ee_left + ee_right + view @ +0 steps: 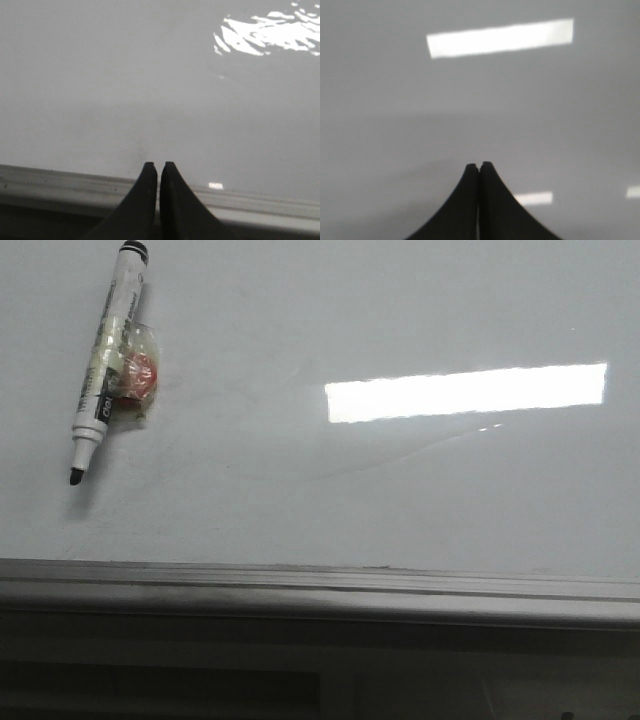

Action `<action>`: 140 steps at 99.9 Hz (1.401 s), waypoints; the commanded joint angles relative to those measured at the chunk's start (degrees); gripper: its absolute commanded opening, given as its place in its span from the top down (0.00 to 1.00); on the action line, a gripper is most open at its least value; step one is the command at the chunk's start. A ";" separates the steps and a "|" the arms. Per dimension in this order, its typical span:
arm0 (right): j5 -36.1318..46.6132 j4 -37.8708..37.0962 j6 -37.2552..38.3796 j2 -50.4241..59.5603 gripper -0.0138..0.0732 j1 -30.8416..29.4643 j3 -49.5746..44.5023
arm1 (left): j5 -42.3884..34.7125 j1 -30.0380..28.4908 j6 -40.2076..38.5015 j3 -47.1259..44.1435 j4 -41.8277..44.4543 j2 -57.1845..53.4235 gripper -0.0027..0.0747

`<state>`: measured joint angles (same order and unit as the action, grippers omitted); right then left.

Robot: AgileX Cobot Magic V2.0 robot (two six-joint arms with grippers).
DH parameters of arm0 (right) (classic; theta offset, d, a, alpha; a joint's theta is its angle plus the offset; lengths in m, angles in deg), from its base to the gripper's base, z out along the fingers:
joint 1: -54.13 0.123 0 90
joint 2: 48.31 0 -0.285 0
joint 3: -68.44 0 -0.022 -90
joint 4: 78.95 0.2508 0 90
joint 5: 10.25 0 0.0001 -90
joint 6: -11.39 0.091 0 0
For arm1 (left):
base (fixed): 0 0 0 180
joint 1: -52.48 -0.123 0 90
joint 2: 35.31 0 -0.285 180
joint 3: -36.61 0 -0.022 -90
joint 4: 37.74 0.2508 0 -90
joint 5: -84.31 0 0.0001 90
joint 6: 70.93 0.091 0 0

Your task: Write number 2 on whiteboard

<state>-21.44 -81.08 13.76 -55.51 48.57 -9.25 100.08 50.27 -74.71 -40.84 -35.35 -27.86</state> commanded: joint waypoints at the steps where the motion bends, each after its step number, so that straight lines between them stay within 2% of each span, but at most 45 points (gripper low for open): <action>1: 11.75 -0.83 -0.26 1.29 0.92 -0.27 -1.29 | -8.49 -0.15 -0.39 -1.64 0.19 -1.52 0.99; 18: 18.44 -0.94 -0.26 1.29 0.92 -0.27 -1.29 | -10.78 -0.15 -0.39 -1.64 0.19 -1.52 0.99; 47: 18.86 -0.94 -0.26 1.29 0.92 -0.27 -1.29 | -10.86 -0.15 -0.39 -1.64 -3.86 -1.52 0.99; 56: 18.98 -0.94 -0.26 1.29 0.92 -0.27 -1.29 | -12.77 -0.15 -0.39 -1.64 -3.87 -1.52 0.99; 62: 18.11 -0.01 -0.26 1.29 0.92 -0.27 -1.07 | -15.19 -0.15 -0.50 -1.54 -7.36 -1.52 0.99; 74: 10.78 4.68 -0.26 1.29 0.92 -0.27 2.40 | -18.57 -0.15 -0.62 -1.17 -18.20 -1.52 0.99; 83: 6.75 4.78 -0.26 0.80 0.92 -0.27 6.07 | -16.72 -0.15 -0.23 -0.52 -16.39 -1.52 0.99; 88: 2.65 5.31 -0.26 0.29 0.92 -0.27 8.35 | -13.65 -0.15 -0.23 0.54 -15.43 -1.52 0.99; 99: -9.41 13.26 -0.26 -2.47 0.92 -0.27 15.88 | -5.01 -0.15 -0.13 7.96 -14.26 -0.51 0.99; 112: -22.11 13.69 -0.89 -7.52 0.92 -0.06 22.96 | 5.48 -0.15 0.25 18.27 -9.49 3.68 0.99; 119: -23.13 13.69 -0.89 -8.28 0.92 0.79 24.15 | 8.54 -0.15 0.25 21.57 -9.40 5.43 0.99; 129: -23.53 13.69 -0.89 -8.33 0.92 0.90 24.04 | 7.77 0.09 0.59 22.82 -10.38 7.26 0.98; 132: -23.85 13.69 -0.89 -8.33 0.92 0.90 24.04 | 7.21 0.22 1.60 22.82 -11.59 7.36 0.97; 140: -26.82 13.69 0.55 -8.33 0.92 1.23 24.04 | 7.20 0.41 3.78 22.71 -14.51 7.75 0.84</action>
<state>-49.32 -67.81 13.65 -62.43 49.42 12.79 110.69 50.27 -72.60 -20.05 -46.88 -21.71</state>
